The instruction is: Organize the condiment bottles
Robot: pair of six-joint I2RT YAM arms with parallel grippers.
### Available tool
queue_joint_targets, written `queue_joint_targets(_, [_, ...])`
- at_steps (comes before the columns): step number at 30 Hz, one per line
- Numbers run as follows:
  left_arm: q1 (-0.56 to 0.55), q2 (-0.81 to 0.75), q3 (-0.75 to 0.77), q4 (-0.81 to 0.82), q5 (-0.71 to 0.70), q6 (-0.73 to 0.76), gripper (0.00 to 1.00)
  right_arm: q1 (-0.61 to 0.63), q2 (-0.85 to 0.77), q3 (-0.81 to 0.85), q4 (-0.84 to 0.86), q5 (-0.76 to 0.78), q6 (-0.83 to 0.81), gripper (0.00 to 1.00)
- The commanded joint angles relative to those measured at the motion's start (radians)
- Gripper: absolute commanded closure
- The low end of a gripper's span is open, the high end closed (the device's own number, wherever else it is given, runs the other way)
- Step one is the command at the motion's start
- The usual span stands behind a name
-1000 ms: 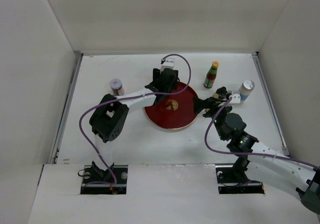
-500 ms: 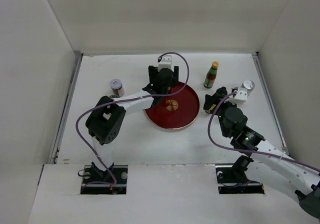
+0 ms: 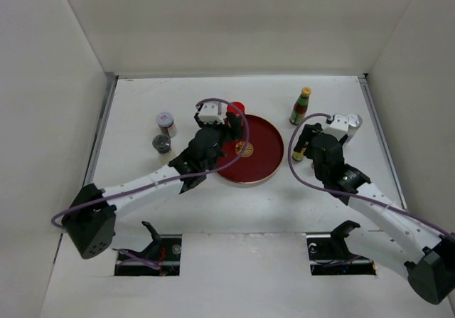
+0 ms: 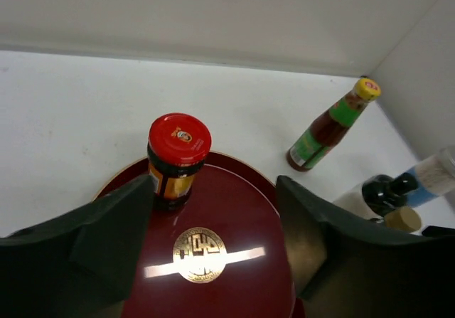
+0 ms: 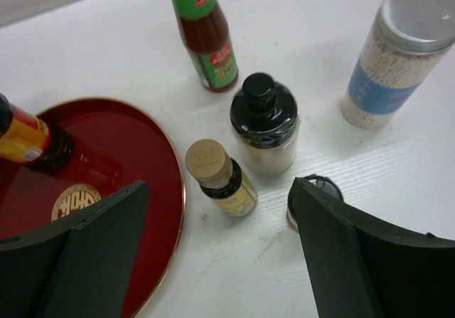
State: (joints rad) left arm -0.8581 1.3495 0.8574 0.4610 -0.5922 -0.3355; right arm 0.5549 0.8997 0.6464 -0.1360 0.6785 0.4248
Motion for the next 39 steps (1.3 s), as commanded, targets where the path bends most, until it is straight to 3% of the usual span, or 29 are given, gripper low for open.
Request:
queue_joint_targets(1, [0.004, -0.128, -0.133, 0.051, -0.005, -0.092, 0.40, -0.028, 0.047, 0.048, 0.024, -0.080, 0.008, 0.16])
queue_joint_targets(4, [-0.005, -0.242, -0.277, 0.071, 0.002, -0.138, 0.52, -0.062, 0.083, 0.047, 0.071, -0.118, 0.006, 0.23])
queue_joint_targets(13, [-0.121, -0.493, -0.531, 0.113, 0.014, -0.157, 0.49, -0.129, 0.165, 0.056, 0.137, -0.186, 0.002, 0.31])
queue_joint_targets(22, [-0.106, -0.446, -0.604, 0.271, 0.063, -0.139, 0.45, -0.131, 0.261, 0.102, 0.171, -0.192, -0.008, 0.40])
queue_joint_targets(29, [-0.081, -0.477, -0.624, 0.277, 0.068, -0.129, 0.42, -0.115, 0.271, 0.137, 0.156, -0.102, -0.026, 0.70])
queue_joint_targets(34, [-0.072, -0.510, -0.641, 0.287, 0.061, -0.129, 0.40, -0.063, 0.205, 0.246, 0.110, -0.020, -0.083, 0.71])
queue_joint_targets(39, [-0.074, -0.500, -0.649, 0.301, 0.058, -0.129, 0.40, -0.022, 0.275, 0.381, 0.098, -0.083, -0.083, 0.71])
